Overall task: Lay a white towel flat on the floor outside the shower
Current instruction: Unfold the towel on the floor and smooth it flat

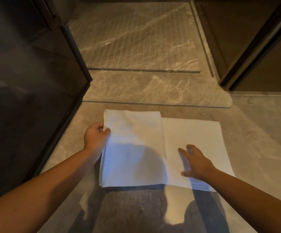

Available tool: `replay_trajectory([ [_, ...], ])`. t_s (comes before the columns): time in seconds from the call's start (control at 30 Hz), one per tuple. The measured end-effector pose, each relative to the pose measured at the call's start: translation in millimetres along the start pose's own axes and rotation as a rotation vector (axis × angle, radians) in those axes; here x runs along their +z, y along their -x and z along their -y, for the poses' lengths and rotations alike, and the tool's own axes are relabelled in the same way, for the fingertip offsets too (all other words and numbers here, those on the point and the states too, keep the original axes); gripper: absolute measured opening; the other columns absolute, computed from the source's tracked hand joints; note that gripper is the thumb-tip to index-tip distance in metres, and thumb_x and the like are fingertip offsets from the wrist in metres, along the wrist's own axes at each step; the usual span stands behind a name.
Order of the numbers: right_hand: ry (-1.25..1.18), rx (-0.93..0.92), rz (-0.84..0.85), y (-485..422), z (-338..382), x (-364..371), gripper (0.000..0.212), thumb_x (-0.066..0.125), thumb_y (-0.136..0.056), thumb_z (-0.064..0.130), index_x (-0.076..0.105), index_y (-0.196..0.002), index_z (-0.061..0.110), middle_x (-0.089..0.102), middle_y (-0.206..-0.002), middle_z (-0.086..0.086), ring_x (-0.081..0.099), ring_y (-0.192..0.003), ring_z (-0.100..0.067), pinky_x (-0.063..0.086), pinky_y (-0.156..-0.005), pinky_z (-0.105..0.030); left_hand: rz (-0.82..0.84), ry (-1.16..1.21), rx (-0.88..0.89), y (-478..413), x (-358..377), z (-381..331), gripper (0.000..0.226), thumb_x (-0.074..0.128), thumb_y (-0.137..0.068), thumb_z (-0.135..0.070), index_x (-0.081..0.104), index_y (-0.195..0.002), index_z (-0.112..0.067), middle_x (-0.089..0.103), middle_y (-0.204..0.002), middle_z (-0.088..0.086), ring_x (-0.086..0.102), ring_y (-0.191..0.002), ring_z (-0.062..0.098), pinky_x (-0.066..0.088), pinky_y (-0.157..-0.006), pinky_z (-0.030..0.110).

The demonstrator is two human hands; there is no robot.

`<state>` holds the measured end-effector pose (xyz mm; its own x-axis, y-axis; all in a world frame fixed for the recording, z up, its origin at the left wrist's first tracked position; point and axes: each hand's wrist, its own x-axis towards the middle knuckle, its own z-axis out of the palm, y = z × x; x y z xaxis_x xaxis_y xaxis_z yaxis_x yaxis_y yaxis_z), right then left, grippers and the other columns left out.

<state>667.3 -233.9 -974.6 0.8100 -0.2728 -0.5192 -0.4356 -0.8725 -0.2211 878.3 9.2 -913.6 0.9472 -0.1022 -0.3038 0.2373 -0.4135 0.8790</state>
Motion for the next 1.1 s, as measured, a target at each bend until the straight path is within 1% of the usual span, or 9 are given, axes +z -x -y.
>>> replay_trajectory([
  [0.2,0.046,0.058,0.021,20.4,-37.3,-4.6,0.090,0.066,-0.077,0.046,0.009,-0.144,0.029,0.005,-0.152,-0.007,0.008,-0.140,-0.027,0.038,-0.105,-0.041,0.074,0.029,0.049,19.3,47.2,-12.5,0.024,0.055,-0.079,0.003,0.057,-0.066,-0.017,0.057,-0.061,0.001,0.052,-0.056,0.011,0.040,-0.042,0.010],
  [0.27,0.057,0.095,0.043,26.5,-51.3,-6.4,0.091,0.066,-0.078,0.046,0.006,-0.144,0.030,0.003,-0.153,-0.005,0.005,-0.142,-0.028,0.037,-0.107,-0.042,0.111,0.019,0.065,24.0,57.6,-14.9,0.024,0.055,-0.079,0.003,0.058,-0.066,-0.017,0.056,-0.060,0.000,0.051,-0.055,0.011,0.038,-0.040,0.009],
  [0.43,0.091,0.159,0.083,35.9,-77.6,-8.1,0.093,0.063,-0.080,0.047,-0.002,-0.144,0.032,-0.003,-0.156,-0.002,0.005,-0.142,-0.030,0.035,-0.108,-0.045,0.170,-0.012,0.098,30.0,74.1,-18.9,0.027,0.053,-0.080,0.002,0.056,-0.062,-0.017,0.053,-0.059,0.003,0.049,-0.055,0.013,0.037,-0.041,0.011],
  [0.5,0.090,0.179,0.096,37.7,-82.3,-8.2,0.092,0.063,-0.081,0.047,-0.003,-0.144,0.033,-0.004,-0.156,-0.001,0.003,-0.142,-0.031,0.034,-0.109,-0.046,0.180,-0.023,0.098,30.1,77.3,-19.9,0.026,0.054,-0.081,0.002,0.055,-0.063,-0.017,0.054,-0.061,0.004,0.050,-0.057,0.014,0.041,-0.046,0.016],
  [0.57,0.094,0.191,0.099,38.4,-83.2,-10.0,0.091,0.063,-0.080,0.046,-0.001,-0.144,0.033,-0.003,-0.155,0.000,0.006,-0.142,-0.033,0.035,-0.107,-0.047,0.190,-0.043,0.089,27.3,76.3,-19.9,0.023,0.054,-0.081,0.001,0.056,-0.066,-0.016,0.056,-0.064,0.005,0.052,-0.060,0.016,0.042,-0.053,0.024],
  [0.67,0.134,0.207,0.100,35.8,-76.3,-13.2,0.090,0.065,-0.078,0.048,0.005,-0.143,0.031,0.003,-0.153,-0.004,0.015,-0.137,-0.032,0.041,-0.101,-0.048,0.205,-0.082,0.086,18.7,66.4,-17.6,0.018,0.054,-0.082,0.000,0.057,-0.070,-0.013,0.054,-0.064,0.006,0.051,-0.060,0.018,0.040,-0.052,0.027],
  [0.83,-0.014,0.185,0.150,21.9,-44.5,-5.9,0.096,0.063,-0.081,0.046,-0.006,-0.145,0.028,-0.024,-0.153,-0.007,-0.016,-0.141,-0.033,0.021,-0.111,-0.057,0.190,-0.141,0.056,4.0,43.0,-10.5,0.013,0.056,-0.083,-0.001,0.059,-0.074,-0.010,0.062,-0.076,0.014,0.059,-0.073,0.027,0.049,-0.067,0.038],
  [0.97,-0.046,0.117,0.188,5.5,-16.1,-3.5,0.099,0.063,-0.082,0.040,-0.013,-0.144,0.025,-0.028,-0.152,-0.010,-0.020,-0.139,-0.037,0.015,-0.114,-0.056,0.148,-0.155,0.047,-8.0,20.5,-6.0,0.018,0.057,-0.081,-0.001,0.059,-0.069,-0.014,0.062,-0.073,0.011,0.060,-0.071,0.025,0.049,-0.066,0.036],
  [1.1,-0.016,0.129,0.223,-7.1,-8.8,-2.7,0.104,0.065,-0.079,0.046,-0.015,-0.143,0.027,-0.030,-0.150,-0.014,-0.024,-0.135,-0.044,0.013,-0.114,-0.057,0.095,-0.191,0.045,-27.0,-15.6,1.3,0.015,0.058,-0.079,-0.001,0.060,-0.071,-0.013,0.063,-0.073,0.010,0.059,-0.069,0.023,0.047,-0.064,0.032],
])
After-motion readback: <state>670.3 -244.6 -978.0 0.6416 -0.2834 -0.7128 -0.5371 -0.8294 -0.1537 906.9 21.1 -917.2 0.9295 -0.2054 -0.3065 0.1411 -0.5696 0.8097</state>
